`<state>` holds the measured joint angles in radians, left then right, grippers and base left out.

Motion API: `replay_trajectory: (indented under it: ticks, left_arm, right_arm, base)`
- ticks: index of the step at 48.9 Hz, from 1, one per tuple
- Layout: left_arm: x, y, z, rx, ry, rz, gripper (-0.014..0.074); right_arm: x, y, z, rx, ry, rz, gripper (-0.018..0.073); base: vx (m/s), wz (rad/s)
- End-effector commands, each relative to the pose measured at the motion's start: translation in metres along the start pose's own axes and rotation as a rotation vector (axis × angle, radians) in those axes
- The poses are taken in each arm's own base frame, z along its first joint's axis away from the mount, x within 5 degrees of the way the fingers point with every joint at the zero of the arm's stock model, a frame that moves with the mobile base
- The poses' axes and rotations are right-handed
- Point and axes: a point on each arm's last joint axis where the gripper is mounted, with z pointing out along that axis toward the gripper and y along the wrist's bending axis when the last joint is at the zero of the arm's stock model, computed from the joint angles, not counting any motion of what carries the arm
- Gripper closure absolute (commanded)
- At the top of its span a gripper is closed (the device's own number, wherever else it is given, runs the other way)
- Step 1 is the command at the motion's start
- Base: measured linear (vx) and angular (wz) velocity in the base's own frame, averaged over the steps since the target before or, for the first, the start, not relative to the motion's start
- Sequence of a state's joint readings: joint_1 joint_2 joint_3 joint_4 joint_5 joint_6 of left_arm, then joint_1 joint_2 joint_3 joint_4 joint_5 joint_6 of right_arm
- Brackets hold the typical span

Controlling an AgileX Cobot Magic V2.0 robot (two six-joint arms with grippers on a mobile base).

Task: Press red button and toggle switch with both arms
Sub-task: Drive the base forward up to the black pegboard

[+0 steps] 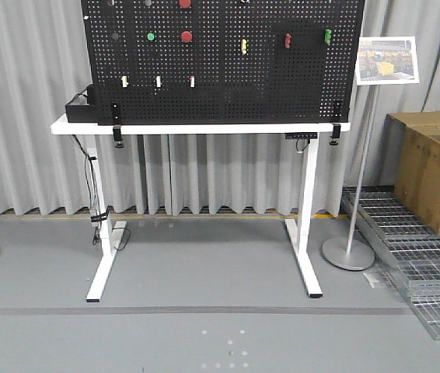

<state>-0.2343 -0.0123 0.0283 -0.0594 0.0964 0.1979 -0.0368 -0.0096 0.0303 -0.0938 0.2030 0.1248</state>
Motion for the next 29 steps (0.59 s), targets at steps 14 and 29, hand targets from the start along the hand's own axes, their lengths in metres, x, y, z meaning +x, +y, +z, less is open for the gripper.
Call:
replay_trajectory:
  ticks: [14,29]
  left_arm:
    - [0.0026,0.0002,0.0002,-0.015,-0.065,-0.011,0.0594]
    - [0.0026,0.0002,0.0002,-0.015,-0.065,-0.011,0.0594]
  right_arm:
    - [-0.0041,0.0005,-0.0006,-0.005,-0.084,-0.015,0.0562]
    - [-0.0041,0.0005,-0.0006,-0.005,-0.084,-0.015,0.0562]
  base:
    - [0.0,0.0]
    - [0.0,0.0]
